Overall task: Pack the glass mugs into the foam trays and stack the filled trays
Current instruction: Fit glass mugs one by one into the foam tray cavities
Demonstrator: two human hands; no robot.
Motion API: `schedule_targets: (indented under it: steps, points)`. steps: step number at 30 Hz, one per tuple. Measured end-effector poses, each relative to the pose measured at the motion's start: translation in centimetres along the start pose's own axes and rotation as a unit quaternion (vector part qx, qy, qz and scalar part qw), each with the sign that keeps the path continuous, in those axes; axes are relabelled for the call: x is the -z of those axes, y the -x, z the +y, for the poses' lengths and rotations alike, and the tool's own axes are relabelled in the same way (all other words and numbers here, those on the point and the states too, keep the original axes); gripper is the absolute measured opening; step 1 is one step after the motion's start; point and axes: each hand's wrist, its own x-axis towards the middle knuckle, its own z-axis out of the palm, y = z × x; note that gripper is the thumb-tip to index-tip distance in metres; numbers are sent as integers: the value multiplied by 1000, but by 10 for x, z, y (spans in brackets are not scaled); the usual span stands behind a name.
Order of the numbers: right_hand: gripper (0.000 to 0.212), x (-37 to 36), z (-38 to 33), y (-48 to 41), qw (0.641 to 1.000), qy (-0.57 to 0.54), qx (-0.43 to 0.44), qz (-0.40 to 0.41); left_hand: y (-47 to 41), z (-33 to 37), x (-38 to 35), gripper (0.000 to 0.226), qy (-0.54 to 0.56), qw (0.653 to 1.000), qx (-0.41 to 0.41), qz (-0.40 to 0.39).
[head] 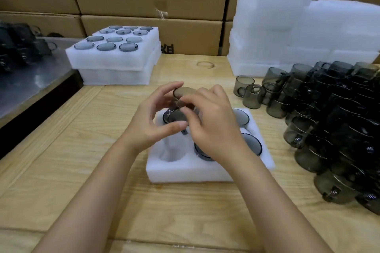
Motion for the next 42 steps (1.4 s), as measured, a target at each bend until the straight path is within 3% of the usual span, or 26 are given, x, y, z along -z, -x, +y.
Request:
schedule_targets:
  steps: [6, 10, 12, 17, 20, 22, 30, 42]
  points:
    - [19, 2, 3, 10, 990, -132, -36, 20, 2, 6, 0, 64, 87, 993, 71, -25]
    - [46, 7, 9, 12, 957, -262, -102, -67, 4, 8, 8, 57, 150, 981, 115, -46]
    - [47, 8, 11, 14, 939, -308, -117, -103, 5, 8, 11, 58, 159, 978, 120, -62]
    - [48, 2, 13, 16, 947, -280, -137, -78, 6, 5, 21, 64, 141, 978, 132, -82]
    - [55, -1, 15, 17, 947, -263, -171, -70, 6, 2, 27, 55, 165, 972, 141, -88]
    - [58, -3, 15, 17, 945, -250, -193, -82, 6, 1, 31, 45, 174, 972, 139, -79]
    - [61, -4, 14, 18, 930, -255, -225, -141, 10, -2, 33, 43, 134, 978, 140, -78]
    - [59, -2, 9, 19, 941, -213, -183, -187, 14, -11, 40, 34, 133, 977, 154, -69]
